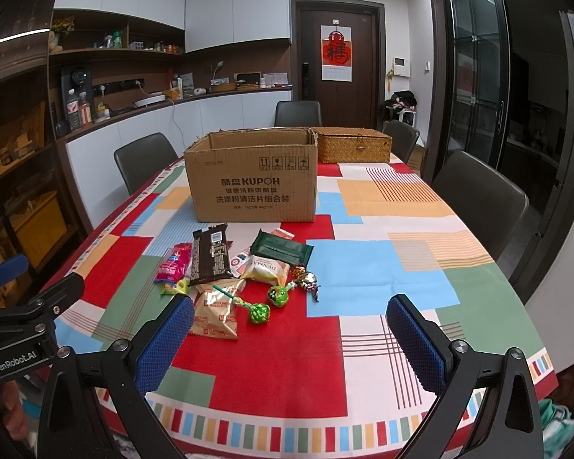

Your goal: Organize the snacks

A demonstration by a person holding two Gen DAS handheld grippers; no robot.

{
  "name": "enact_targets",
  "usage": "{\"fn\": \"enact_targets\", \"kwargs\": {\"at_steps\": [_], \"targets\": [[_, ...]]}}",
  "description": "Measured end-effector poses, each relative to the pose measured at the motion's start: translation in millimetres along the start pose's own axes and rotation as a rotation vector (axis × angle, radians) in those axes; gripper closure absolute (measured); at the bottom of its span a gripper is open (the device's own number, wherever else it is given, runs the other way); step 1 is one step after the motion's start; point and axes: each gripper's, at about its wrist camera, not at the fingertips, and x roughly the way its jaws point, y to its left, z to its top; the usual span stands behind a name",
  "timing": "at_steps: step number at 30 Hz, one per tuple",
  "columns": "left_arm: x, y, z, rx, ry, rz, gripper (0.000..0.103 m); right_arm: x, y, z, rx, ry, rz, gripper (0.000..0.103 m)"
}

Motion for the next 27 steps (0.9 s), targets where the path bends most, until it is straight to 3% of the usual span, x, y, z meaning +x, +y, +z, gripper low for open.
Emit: {"fn": "enact_targets", "kwargs": {"at_steps": [27], "targets": [[0.5, 0.6, 0.6, 0.001, 0.003, 0.000, 0.000, 1.1, 0.5, -1.9, 0.002, 0.005, 0.000, 0.001]]}}
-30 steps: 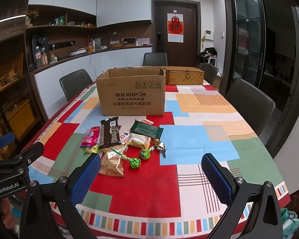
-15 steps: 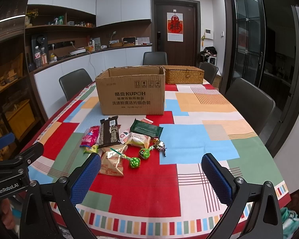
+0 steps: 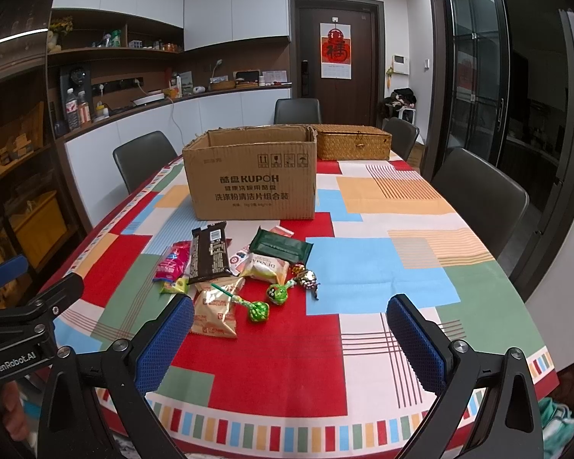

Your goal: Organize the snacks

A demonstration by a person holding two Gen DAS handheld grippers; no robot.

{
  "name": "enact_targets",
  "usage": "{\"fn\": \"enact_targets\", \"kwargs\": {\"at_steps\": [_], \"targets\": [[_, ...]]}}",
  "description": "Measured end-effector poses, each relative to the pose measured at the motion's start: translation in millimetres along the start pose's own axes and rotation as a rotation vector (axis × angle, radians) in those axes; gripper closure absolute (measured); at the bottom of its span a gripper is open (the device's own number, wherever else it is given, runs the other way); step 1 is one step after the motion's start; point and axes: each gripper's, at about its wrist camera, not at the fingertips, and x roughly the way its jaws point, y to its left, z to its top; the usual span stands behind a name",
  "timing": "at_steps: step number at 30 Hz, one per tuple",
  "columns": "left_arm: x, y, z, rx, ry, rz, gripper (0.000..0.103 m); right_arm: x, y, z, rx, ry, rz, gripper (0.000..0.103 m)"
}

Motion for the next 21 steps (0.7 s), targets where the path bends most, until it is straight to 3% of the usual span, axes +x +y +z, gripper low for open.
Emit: {"fn": "enact_targets", "kwargs": {"at_steps": [9, 21], "targets": [[5.0, -0.6, -8.7, 0.000, 0.008, -0.006, 0.000, 3.1, -0.1, -3.9, 0.001, 0.011, 0.000, 0.001], [23.5, -2.9, -3.3, 0.019, 0.085, -0.055, 0.000, 24.2, -0.7, 0.0, -0.004, 0.085, 0.032, 0.003]]}}
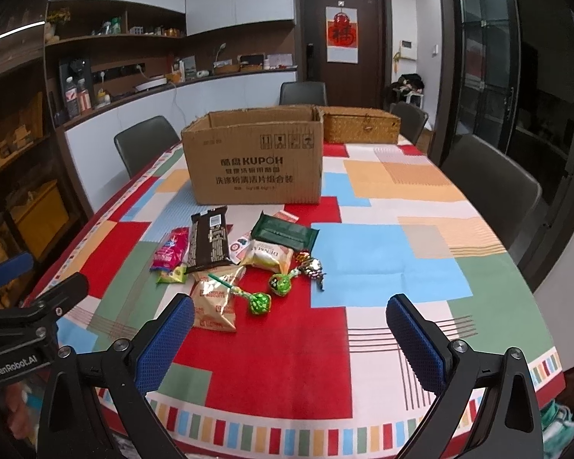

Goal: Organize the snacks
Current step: 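Grasp the Fortune Biscuits bag with the left tool while the right tool grasps a green lollipop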

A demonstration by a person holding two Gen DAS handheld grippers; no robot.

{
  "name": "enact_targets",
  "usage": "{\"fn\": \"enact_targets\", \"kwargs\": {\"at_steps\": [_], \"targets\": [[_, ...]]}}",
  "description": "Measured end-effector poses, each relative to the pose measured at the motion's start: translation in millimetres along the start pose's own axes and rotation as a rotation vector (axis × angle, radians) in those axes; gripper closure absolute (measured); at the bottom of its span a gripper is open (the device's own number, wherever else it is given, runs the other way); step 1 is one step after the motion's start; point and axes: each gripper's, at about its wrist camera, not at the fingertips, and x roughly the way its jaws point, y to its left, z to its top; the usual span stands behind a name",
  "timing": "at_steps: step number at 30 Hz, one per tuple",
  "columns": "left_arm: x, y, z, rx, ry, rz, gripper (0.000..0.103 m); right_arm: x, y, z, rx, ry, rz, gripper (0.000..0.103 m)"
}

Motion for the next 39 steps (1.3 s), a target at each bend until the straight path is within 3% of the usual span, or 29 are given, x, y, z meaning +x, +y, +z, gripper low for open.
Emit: {"fn": "enact_targets", "kwargs": {"at_steps": [6, 13, 18, 23, 39], "targets": [[18.9, -4.0, 4.8, 0.022, 0.053, -0.061, 0.001, 29.2, 1.9, 5.0, -0.031, 0.086, 0.065, 0.014], [50.8, -17.1, 11.5, 0.076, 0.132, -0.168, 0.022, 72.3, 1.0, 5.2, -0.038, 0.230, 0.174, 0.035], [74.4, -25.3, 15.2, 0.094, 0.185, -0.238, 0.032, 98.6, 1.1, 4.0, -0.041, 0.316, 0.217, 0.046], [100.3, -32.7, 14.5, 0.101, 0.251, -0.297, 0.041, 116.9, 4.5, 3.7, -0.062, 0.359, 0.244, 0.053], [140.7, -55.3, 15.4, 0.155, 0.366, -0.402, 0.043, 155.4, 1.3, 3.4, -0.054, 0.429, 0.289, 0.068]]}}
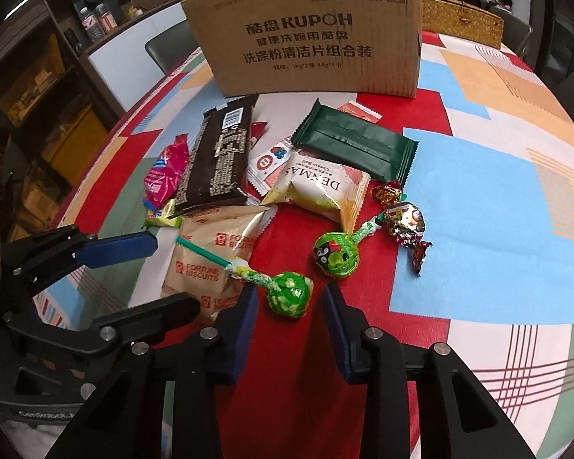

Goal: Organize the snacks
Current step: 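Grasp the Fortune Biscuits bag with the left tool while the right tool grasps a green lollipop, then carry the biscuit bag and lollipop into the cardboard box and release both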

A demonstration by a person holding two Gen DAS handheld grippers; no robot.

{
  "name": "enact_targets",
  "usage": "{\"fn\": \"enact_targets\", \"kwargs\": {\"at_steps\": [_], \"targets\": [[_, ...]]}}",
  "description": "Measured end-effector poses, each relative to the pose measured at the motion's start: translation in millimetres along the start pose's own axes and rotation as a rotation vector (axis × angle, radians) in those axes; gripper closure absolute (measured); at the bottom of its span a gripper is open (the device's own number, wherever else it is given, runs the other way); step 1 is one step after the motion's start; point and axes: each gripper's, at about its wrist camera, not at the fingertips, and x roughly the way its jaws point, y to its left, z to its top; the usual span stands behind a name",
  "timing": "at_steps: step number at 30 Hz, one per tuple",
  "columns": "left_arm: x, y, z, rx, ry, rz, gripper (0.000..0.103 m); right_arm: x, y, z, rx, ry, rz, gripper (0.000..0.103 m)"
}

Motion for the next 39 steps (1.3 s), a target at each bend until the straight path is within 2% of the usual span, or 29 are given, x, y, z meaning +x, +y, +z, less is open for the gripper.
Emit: {"fn": "enact_targets", "kwargs": {"at_steps": [4, 10, 15, 16, 21, 30, 39], "targets": [[8.1, 0.3, 5.4, -0.008, 0.018, -0.010, 0.044, 3.7, -4.7, 1.9, 0.015, 0.003, 0.006, 0.076], [21.2, 0.5, 12.3, -0.027, 0.049, -0.019, 0.046, 2.5, -12.3, 2.7, 0.046, -0.009, -0.005, 0.076], [29.9, -0.9, 15.0, -0.033, 0.072, -0.018, 0.056, 0.7, -19.1, 2.4, 0.076, -0.011, -0.003, 0.076], [29.7, -1.3, 14.9, -0.030, 0.071, -0.012, 0.063, 0.4, -19.3, 1.9, 0.076, -0.011, -0.004, 0.076], [26.4, -2.0, 13.1, -0.034, 0.068, -0.014, 0.066, -2.0, -18.5, -0.3, 0.075, -0.007, 0.004, 0.076], [-2.0, -8.6, 14.2, -0.023, -0.005, 0.002, 0.066, -20.6, -15.5, -1.6, 0.080, -0.045, -0.003, 0.076], [-28.5, -6.6, 31.5, -0.024, -0.094, 0.023, 0.066, -51.2, -3.9, 13.0, 0.050, -0.129, -0.030, 0.076]]}}
